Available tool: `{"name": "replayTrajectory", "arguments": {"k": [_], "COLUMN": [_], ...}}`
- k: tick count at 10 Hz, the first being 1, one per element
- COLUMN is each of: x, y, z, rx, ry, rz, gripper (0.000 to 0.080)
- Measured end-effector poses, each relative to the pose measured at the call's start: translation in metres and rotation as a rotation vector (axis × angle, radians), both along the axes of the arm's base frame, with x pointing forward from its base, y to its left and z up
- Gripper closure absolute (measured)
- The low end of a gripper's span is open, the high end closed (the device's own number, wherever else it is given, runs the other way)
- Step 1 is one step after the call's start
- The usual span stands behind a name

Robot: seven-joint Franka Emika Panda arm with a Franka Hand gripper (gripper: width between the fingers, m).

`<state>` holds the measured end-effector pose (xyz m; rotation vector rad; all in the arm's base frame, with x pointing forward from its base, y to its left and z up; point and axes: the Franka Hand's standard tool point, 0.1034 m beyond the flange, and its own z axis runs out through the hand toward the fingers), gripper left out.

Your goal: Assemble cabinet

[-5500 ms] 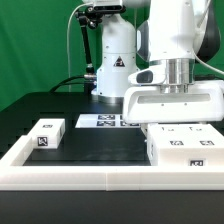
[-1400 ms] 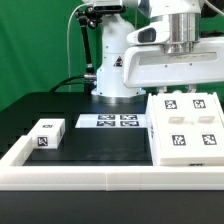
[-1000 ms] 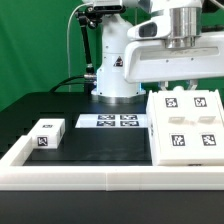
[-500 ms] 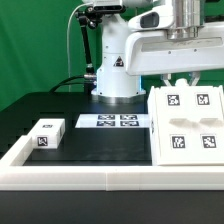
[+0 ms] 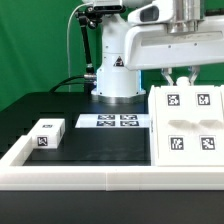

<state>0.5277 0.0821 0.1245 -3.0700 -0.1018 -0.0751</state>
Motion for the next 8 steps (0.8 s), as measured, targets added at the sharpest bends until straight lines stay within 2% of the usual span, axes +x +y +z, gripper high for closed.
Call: {"name": "replayTrajectory", "arguments": {"k": [1, 6, 8], "x": [0.0066, 0.0025, 0.0026], "y": [-0.0022, -0.0021, -0.0014], "z": [0.0068, -0.0004, 0.0032], "rx": [0.003, 0.000, 0.001], "ry": [0.016, 0.022, 0.029], "rz": [-0.002, -0.001, -0.003], "gripper": [0.0665, 0.0681, 0.0687]}}
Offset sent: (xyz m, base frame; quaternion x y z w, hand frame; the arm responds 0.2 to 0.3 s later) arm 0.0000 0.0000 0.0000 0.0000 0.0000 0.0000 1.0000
